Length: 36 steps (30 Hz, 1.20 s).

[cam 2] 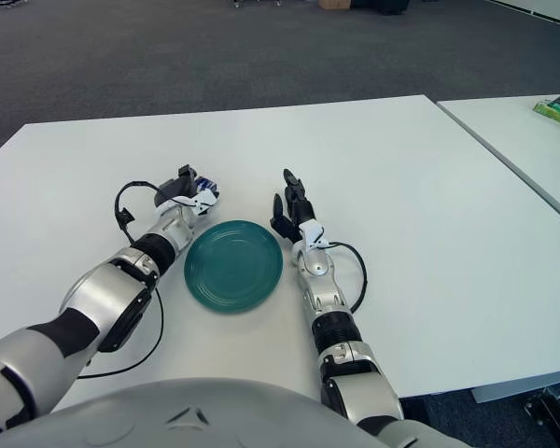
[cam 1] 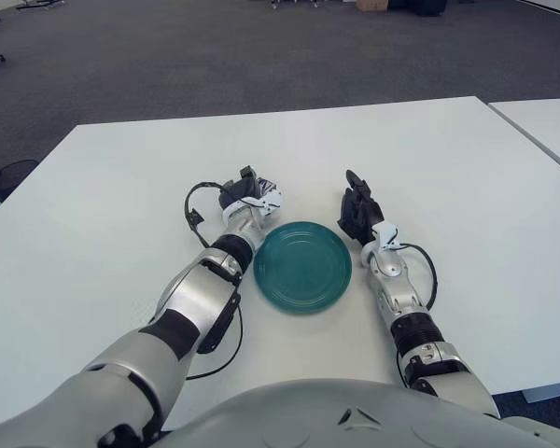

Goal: Put the gum into the plate.

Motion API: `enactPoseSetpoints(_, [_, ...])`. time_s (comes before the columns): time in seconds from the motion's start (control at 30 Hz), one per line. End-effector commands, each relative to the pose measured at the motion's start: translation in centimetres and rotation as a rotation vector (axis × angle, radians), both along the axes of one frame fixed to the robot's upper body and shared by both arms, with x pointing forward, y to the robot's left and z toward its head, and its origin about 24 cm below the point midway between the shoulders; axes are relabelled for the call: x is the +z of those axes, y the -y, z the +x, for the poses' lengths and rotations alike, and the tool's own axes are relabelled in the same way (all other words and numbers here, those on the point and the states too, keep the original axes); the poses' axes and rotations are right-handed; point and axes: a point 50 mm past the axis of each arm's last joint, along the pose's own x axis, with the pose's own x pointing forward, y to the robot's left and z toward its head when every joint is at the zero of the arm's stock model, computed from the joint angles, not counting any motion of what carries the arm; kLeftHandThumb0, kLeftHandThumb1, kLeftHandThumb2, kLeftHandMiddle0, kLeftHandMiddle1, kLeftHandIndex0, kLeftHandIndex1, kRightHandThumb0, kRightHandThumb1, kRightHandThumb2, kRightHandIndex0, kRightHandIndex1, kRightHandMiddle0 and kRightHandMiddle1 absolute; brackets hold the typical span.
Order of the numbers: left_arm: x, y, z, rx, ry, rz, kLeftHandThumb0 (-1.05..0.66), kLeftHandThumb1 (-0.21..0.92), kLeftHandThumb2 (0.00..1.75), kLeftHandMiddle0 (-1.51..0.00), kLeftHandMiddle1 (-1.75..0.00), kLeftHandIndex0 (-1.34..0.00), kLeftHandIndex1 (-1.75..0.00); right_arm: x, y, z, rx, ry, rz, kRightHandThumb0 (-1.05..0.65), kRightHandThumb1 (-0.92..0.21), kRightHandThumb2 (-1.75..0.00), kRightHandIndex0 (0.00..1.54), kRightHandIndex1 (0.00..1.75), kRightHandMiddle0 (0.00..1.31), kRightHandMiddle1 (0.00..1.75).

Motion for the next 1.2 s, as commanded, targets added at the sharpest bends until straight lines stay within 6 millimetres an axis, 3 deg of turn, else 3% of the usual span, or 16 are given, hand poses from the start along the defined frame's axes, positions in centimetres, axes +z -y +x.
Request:
enactPoseSetpoints(0.0, [-1.2,-0.5,-0.8,-0.013,-0.047,0.03,-1.05,0.92,0.59,-0.37,-0.09,0.0,-1.03,-7.0,0.5,-5.9,-0.012,-0.398,-0.005,-0.76,-0.92,-0.86,0.08,0.0,0.0,0.14])
enactPoseSetpoints(0.33, [-2.4,-1.4,-1.6,0.016,-0.111,0.045,-1.05,0.92,0.6,-0.38,-0.15,0.0,-1.07,-7.0,0.8,-6.0,-0.01,-0.405,-0.007,-0.76,-0.92,-0.86,0.08,0.0,0.0,0.16])
enactPoseSetpoints(0.4, [-2.7,-1.7,-1.8,0.021,-0.127,0.052,-1.05,0.92,0.6,-0.27,-0.42,0.0,-1.09,-7.0,0.9,-6.0,-0.007,-0.403,-0.007,-0.77,-0.92,-0.86,0.08,0.0,0.0,0.17])
enactPoseSetpoints(0.5, [-3.1,-2.1,-2.1,0.024,-0.146,0.06,-1.05,0.92,0.61,-0.16,-0.69,0.0,-1.1,-7.0,1.1,-6.1,-0.01,-0.4,-0.002,-0.76,-0.92,-0.85,0.08,0.0,0.0,0.18])
enactPoseSetpoints(0.63, [-3.5,-2.3,-2.4,0.022,-0.155,0.061,-1.05,0.92,0.61,-0.11,-0.86,0.0,-1.14,-7.0,1.2,-6.2,-0.017,-0.401,0.003,-0.76,-0.92,-0.85,0.08,0.0,0.0,0.19])
enactPoseSetpoints(0.8, [-3.9,-2.5,-2.8,0.008,-0.156,0.071,-1.05,0.92,0.55,-0.12,-1.01,-0.01,-1.32,-7.0,1.4,-6.2,-0.023,-0.4,0.01,-0.75,-0.92,-0.85,0.1,0.01,0.0,0.22])
enactPoseSetpoints(0.83, [-4.0,-2.5,-2.8,0.005,-0.156,0.075,-1.05,0.92,0.53,-0.13,-1.05,-0.01,-1.33,-7.0,1.4,-6.2,-0.023,-0.4,0.011,-0.75,-0.92,-0.85,0.1,0.01,0.0,0.22])
enactPoseSetpoints(0.9, [-4.2,-2.6,-3.0,-0.004,-0.156,0.089,-1.04,0.92,0.46,-0.21,-1.39,-0.07,-1.37,-7.1,1.4,-6.2,-0.025,-0.402,0.013,-0.74,-0.92,-0.85,0.1,0.01,0.0,0.23])
enactPoseSetpoints(1.0, [-4.3,-2.8,-3.2,-0.011,-0.149,0.107,-0.93,0.92,0.36,-0.34,-1.62,-0.15,-1.44,-7.1,1.4,-6.1,-0.027,-0.405,0.012,-0.75,-0.92,-0.85,0.11,0.01,0.0,0.25])
enactPoseSetpoints(1.07, [-4.4,-2.9,-3.2,-0.015,-0.139,0.116,-0.86,0.92,0.3,-0.42,-1.68,-0.2,-1.47,-7.1,1.4,-6.1,-0.029,-0.405,0.012,-0.75,-0.92,-0.85,0.12,0.01,0.0,0.26])
enactPoseSetpoints(1.1, [-4.4,-3.0,-3.3,-0.019,-0.125,0.122,-0.69,0.86,0.4,-0.49,-1.71,-0.31,-1.48,-7.1,1.5,-6.1,-0.03,-0.406,0.012,-0.75,-0.92,-0.85,0.12,0.01,0.0,0.26])
enactPoseSetpoints(1.17, [-4.4,-3.0,-3.4,-0.023,-0.099,0.127,-0.55,0.75,0.58,-0.61,-1.73,-0.4,-1.53,-7.1,1.5,-6.1,-0.033,-0.406,0.014,-0.75,-0.92,-0.85,0.13,0.01,0.0,0.27])
